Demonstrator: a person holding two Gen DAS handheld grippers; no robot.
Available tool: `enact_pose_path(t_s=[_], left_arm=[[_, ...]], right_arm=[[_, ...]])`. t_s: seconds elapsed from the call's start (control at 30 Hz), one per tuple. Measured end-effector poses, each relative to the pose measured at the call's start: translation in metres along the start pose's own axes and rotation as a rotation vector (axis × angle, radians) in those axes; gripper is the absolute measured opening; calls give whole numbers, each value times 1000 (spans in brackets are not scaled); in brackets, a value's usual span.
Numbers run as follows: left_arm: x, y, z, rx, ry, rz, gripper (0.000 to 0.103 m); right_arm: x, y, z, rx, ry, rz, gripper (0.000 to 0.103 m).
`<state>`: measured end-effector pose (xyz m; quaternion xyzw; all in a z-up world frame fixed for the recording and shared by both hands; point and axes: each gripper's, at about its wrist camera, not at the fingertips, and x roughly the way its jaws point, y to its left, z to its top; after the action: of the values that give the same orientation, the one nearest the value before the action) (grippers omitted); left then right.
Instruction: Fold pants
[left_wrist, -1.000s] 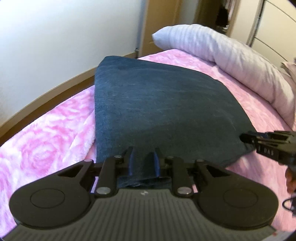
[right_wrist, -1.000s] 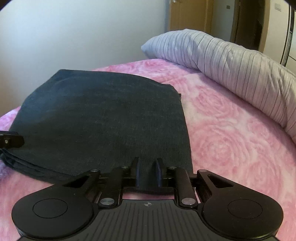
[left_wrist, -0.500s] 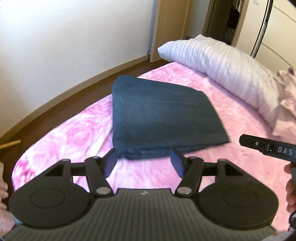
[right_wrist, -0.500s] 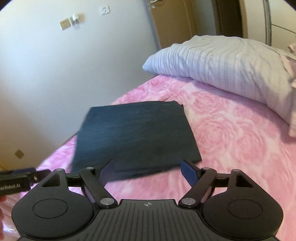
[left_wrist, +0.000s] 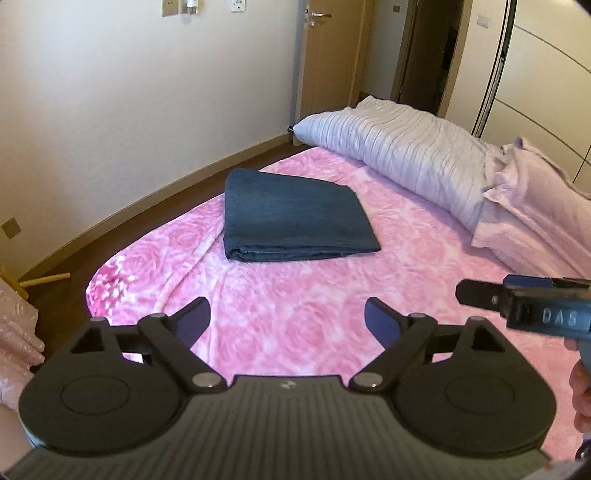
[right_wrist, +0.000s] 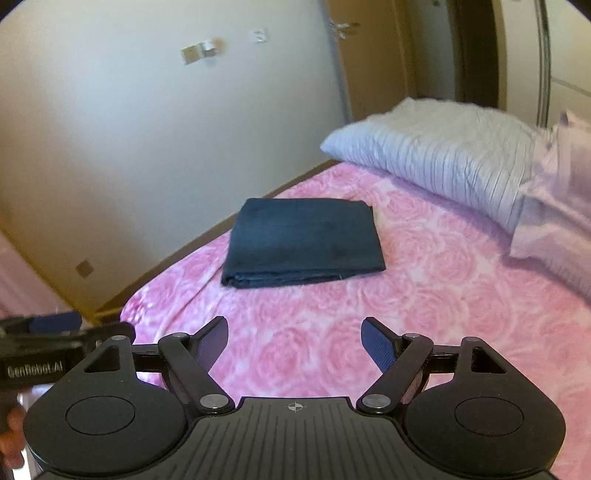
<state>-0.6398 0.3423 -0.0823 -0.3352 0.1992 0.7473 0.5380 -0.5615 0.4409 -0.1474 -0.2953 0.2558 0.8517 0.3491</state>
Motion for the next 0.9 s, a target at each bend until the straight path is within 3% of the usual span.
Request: enact_pose_path(t_s=[0.13, 0.43, 0.9], left_arm=[[-50, -14, -6, 1, -53, 28, 98], [-125, -35, -18, -11, -68, 31, 99], [-160, -58, -46, -74, -20, 44, 99]], right_arm=[[-45, 8, -11, -52, -2, -17, 76], [-124, 15, -12, -71, -13, 37, 76], [-161, 9, -35, -111, 38, 91, 76]])
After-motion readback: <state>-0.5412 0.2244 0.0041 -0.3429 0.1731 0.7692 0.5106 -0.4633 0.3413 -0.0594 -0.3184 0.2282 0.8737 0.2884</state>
